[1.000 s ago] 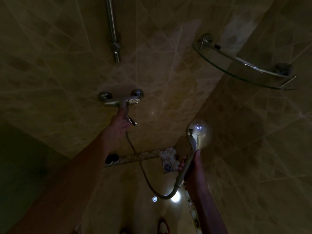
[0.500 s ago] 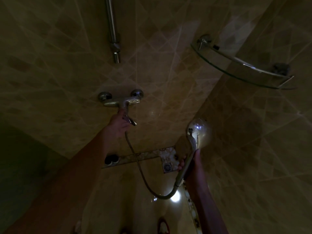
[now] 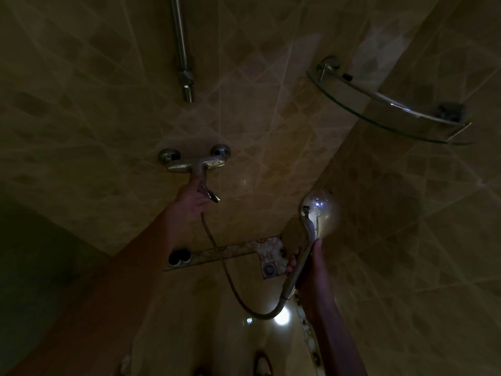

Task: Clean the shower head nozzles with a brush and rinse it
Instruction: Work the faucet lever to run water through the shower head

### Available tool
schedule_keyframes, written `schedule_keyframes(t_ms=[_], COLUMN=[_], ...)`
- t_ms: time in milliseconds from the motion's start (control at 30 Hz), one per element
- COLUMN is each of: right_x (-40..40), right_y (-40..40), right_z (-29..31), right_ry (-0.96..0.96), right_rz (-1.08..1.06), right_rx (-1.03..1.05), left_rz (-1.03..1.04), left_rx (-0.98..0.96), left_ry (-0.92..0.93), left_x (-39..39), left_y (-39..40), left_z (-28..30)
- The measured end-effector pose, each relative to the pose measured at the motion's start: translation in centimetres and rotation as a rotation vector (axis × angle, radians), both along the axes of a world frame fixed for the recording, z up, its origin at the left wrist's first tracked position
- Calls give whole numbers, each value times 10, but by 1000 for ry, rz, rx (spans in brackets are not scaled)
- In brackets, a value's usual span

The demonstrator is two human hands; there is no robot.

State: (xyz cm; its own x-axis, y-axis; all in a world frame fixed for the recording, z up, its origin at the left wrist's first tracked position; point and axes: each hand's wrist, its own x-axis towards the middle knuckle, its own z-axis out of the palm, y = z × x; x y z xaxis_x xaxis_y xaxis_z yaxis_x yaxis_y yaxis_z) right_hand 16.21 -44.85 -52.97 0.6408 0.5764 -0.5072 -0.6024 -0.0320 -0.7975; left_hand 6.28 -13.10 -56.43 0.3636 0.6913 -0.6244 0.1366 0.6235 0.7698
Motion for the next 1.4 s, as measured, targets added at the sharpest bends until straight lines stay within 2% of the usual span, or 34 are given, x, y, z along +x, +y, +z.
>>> schedule_keyframes(t_ms=[967,1400], right_x=[-4,-5], right_y=[8,10], right_z=[3,7], right_ry=[-9,16], right_rz=[31,19], right_rx=[4,23], left_rz=[-48,-28], left_rx=[-64,-146], left_ry=[32,-53], left_x=[1,1], left_y=[9,10], left_z=[-5,-5])
